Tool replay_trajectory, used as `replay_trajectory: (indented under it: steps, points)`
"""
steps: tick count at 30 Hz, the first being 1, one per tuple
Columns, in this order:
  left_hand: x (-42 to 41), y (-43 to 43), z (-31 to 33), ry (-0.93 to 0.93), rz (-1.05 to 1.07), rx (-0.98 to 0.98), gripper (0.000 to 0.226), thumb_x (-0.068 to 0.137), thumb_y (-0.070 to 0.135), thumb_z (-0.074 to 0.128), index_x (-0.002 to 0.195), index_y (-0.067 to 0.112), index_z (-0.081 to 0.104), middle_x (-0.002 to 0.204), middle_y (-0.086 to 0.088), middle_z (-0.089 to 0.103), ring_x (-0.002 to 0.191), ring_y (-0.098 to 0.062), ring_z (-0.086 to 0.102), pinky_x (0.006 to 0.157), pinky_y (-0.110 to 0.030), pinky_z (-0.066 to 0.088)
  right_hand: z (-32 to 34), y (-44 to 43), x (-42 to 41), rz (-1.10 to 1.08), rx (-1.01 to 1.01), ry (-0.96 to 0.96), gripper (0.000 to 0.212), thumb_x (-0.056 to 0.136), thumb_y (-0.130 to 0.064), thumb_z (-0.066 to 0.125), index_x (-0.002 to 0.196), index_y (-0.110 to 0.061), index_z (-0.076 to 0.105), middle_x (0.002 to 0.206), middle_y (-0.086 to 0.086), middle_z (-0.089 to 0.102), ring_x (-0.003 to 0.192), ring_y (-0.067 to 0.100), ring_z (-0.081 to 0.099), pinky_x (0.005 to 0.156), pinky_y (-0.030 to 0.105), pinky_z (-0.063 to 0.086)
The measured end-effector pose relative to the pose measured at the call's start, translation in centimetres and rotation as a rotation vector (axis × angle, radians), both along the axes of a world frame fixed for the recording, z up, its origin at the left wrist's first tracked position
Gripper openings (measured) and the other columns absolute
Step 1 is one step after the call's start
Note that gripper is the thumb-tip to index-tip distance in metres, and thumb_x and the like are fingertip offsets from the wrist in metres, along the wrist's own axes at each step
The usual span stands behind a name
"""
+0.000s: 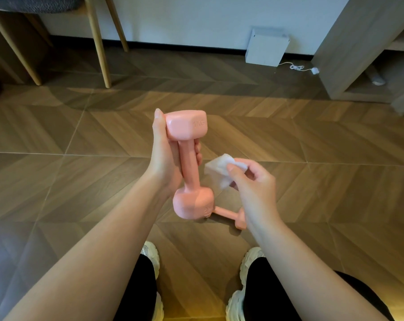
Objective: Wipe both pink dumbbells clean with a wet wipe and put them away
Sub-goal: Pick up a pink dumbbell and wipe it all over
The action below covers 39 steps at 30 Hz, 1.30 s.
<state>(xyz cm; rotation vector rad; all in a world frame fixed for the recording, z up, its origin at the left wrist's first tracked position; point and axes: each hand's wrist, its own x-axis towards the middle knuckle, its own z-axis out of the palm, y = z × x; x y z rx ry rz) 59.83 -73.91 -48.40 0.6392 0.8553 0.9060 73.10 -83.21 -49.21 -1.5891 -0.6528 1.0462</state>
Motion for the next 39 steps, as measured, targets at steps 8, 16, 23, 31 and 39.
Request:
replay_trajectory:
  steps: [8,16,23,31,39]
  points:
    - [0.3,0.3,-0.7,-0.021,0.071,-0.018,0.077,0.096,0.070,0.021,0.112,0.009,0.065,0.077,-0.007,0.052,0.063,-0.019,0.049,0.066,-0.036,0.047,-0.5,0.0,-0.7,0.342,-0.076,0.016,0.034,0.098,-0.027,0.054,0.074,-0.015,0.074,0.090,-0.002,0.076,0.090,0.019,0.069,0.065,0.020,0.047]
    - [0.1,0.3,-0.8,-0.019,0.026,-0.032,0.078,0.095,0.072,0.022,0.112,0.010,0.066,0.079,-0.007,0.051,0.062,-0.019,0.050,0.071,-0.037,0.045,-1.0,0.8,0.0,0.272,-0.192,0.015,0.007,0.089,-0.010,0.068,0.089,-0.017,0.064,0.075,-0.003,0.066,0.062,0.016,0.057,0.049,0.024,0.045]
    - [1.0,-0.2,-0.8,-0.033,-0.005,-0.033,0.074,0.096,0.070,0.022,0.109,0.012,0.065,0.077,-0.006,0.051,0.061,-0.019,0.048,0.066,-0.035,0.046,-1.4,1.1,-1.1,0.373,-0.241,-0.063,0.019,0.080,-0.023,0.080,0.097,-0.022,0.073,0.092,-0.003,0.077,0.090,0.016,0.073,0.081,0.041,0.058]
    - [1.4,-0.5,-0.8,0.001,-0.058,-0.015,0.073,0.097,0.069,0.020,0.109,0.013,0.064,0.075,-0.005,0.051,0.063,-0.019,0.048,0.069,-0.036,0.045,-1.3,1.3,-1.1,0.331,-0.280,0.024,0.033,0.077,-0.021,0.082,0.104,-0.031,0.067,0.091,-0.009,0.077,0.085,0.013,0.074,0.083,0.040,0.059]
    - [1.3,-0.5,-0.6,-0.026,-0.031,-0.037,0.079,0.096,0.070,0.021,0.125,0.008,0.060,0.079,-0.006,0.051,0.065,-0.018,0.049,0.067,-0.035,0.045,-0.1,0.9,-0.3,0.464,-0.281,-0.175,0.019,0.083,-0.039,0.075,0.093,-0.023,0.069,0.087,-0.012,0.067,0.074,-0.002,0.062,0.049,0.009,0.044]
